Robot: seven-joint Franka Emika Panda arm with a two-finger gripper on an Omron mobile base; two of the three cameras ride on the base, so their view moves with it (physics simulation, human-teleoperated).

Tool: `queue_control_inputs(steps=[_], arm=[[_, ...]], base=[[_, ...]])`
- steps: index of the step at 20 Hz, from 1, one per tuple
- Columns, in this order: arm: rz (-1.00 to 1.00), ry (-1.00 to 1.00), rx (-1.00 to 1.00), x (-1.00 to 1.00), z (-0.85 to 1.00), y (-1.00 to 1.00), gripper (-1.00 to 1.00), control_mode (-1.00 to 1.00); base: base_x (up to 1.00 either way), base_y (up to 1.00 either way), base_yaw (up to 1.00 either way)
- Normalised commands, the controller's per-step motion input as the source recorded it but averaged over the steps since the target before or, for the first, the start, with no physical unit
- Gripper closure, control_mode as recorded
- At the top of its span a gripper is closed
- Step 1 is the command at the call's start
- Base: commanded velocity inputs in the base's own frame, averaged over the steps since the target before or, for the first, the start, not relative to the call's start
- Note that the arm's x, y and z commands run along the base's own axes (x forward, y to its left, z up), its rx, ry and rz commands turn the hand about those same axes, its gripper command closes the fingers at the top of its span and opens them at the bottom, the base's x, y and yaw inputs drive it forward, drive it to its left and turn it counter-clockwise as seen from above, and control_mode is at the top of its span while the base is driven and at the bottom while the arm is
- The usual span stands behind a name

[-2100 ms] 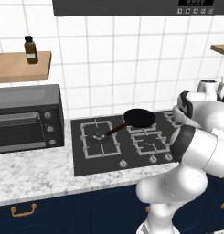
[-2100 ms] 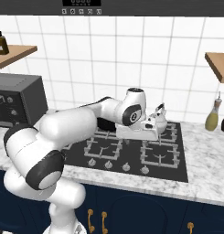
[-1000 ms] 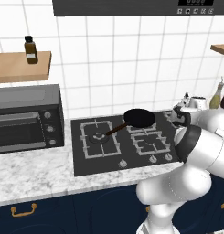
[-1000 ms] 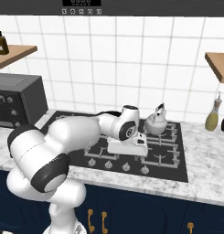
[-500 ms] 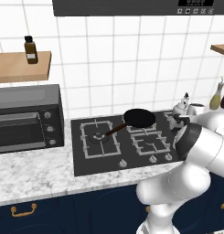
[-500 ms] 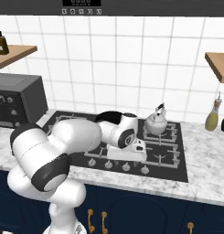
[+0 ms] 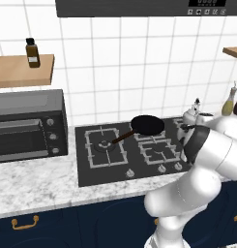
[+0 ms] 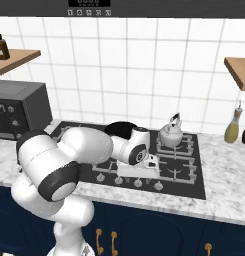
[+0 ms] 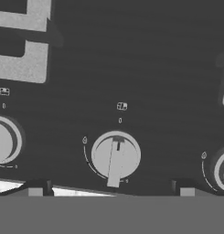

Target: Pick the kettle from the counter and place it on a stove burner. Then turn the burner on.

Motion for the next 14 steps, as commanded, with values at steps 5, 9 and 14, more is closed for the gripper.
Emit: queue_control_inputs(steps=[5,9,14], arm=[[0.0,0.0,0.0,0.08,0.0,0.0,-1.0,-1.0],[0.0,0.0,0.0,0.0,-0.04,0.0,-1.0,-1.0],[0.0,0.0,0.0,0.0,-0.12,0.0,-1.0,-1.0]], base=[[0.0,0.0,0.0],[0.0,0.0,0.0],[0.0,0.0,0.0]])
